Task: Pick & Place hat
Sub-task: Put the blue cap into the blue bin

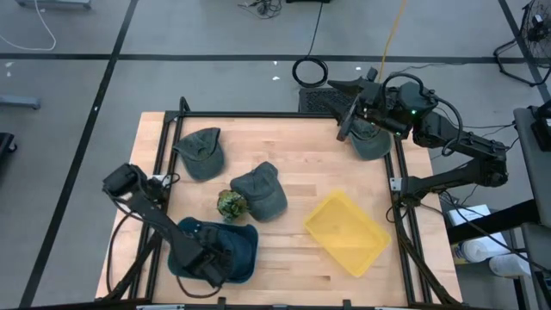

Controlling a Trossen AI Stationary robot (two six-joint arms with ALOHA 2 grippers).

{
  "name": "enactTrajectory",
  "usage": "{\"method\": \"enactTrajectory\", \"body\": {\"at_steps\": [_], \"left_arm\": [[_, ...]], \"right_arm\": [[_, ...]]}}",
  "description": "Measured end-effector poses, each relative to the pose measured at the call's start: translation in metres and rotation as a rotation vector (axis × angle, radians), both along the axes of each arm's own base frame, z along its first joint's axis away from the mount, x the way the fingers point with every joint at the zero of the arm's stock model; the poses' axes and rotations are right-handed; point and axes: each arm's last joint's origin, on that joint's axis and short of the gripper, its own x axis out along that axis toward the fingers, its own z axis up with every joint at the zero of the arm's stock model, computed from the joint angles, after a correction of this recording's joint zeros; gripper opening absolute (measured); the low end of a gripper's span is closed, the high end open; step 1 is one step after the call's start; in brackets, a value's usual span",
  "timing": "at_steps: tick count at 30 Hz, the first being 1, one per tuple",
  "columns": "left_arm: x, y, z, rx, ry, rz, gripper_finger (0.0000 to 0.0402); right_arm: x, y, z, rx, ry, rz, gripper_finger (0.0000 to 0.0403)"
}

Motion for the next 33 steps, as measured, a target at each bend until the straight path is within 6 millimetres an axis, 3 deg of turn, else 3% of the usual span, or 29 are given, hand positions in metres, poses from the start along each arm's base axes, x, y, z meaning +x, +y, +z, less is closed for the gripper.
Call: {"method": "enactTrajectory", "body": {"at_steps": [6, 16, 24, 33], "left_arm": [[0.015, -0.001, -0.021, -0.021, 0.01, -0.02, 0.0057], [0.017, 0.0, -0.024, -0.035, 0.03, -0.032, 0.0065], [0.015, 0.002, -0.019, -0.054, 0.049, -0.03, 0.0208], [0.014, 0.007, -0.006, -0.06, 0.017, -0.052, 0.0312]], "right_arm": [[0.0, 0.0, 0.0, 0.0, 0.001, 0.0, 0.0224], [0.0, 0.0, 0.0, -0.003, 0.002, 0.0, 0.0224], [0.0, 0.0, 0.0, -0.008, 0.005, -0.001, 0.0224], [0.0, 0.0, 0.0, -0.016, 0.009, -0.001, 0.0224]]}}
